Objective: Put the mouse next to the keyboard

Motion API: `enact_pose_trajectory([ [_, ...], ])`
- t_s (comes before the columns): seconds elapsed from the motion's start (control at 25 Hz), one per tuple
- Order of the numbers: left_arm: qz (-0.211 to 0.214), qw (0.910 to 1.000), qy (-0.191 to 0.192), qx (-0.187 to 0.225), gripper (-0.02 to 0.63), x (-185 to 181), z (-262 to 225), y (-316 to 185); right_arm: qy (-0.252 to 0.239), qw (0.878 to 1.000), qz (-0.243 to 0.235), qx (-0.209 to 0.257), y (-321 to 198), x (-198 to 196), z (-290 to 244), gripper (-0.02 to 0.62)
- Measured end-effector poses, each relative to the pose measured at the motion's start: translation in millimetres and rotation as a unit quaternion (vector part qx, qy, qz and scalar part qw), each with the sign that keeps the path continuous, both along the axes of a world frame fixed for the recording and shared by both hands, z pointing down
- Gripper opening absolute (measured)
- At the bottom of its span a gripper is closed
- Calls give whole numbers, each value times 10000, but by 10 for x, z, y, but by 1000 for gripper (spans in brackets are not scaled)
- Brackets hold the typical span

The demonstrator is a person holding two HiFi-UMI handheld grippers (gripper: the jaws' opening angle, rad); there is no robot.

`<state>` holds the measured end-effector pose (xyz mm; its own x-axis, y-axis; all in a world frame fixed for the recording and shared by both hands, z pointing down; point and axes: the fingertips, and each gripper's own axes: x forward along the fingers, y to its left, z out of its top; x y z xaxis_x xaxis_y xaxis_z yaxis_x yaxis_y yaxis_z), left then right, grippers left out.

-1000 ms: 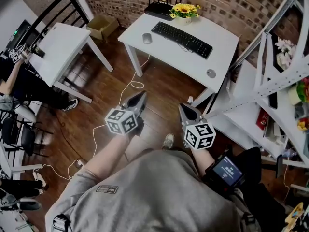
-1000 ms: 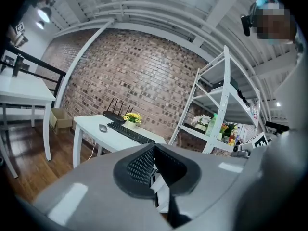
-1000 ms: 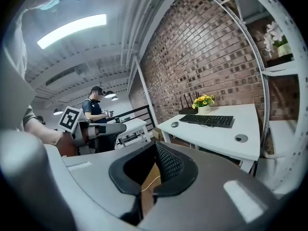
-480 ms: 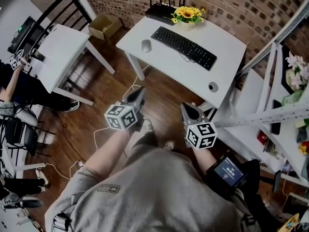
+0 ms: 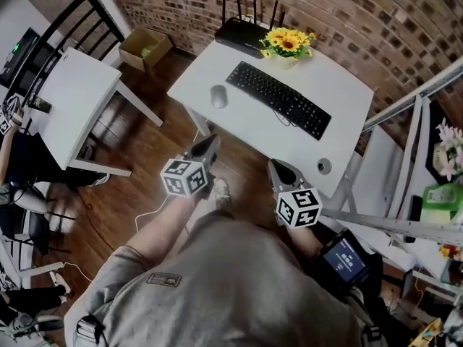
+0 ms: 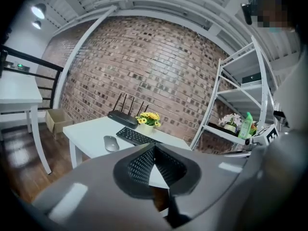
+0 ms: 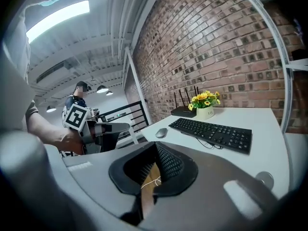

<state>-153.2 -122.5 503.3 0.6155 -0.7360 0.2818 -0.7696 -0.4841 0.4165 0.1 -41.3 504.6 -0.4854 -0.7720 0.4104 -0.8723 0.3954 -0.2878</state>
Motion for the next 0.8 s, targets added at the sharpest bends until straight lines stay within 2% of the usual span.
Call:
enact_pose_trajectory([
  [0.4, 265, 9989, -203, -338, -2, -296, 442, -1050, 278, 9991, 244, -217, -1103, -342, 138, 11],
  [0.8, -33, 9963, -502, -699, -2, -190, 808, -1510, 396, 9981, -17, -464, -1567, -249, 263, 11],
])
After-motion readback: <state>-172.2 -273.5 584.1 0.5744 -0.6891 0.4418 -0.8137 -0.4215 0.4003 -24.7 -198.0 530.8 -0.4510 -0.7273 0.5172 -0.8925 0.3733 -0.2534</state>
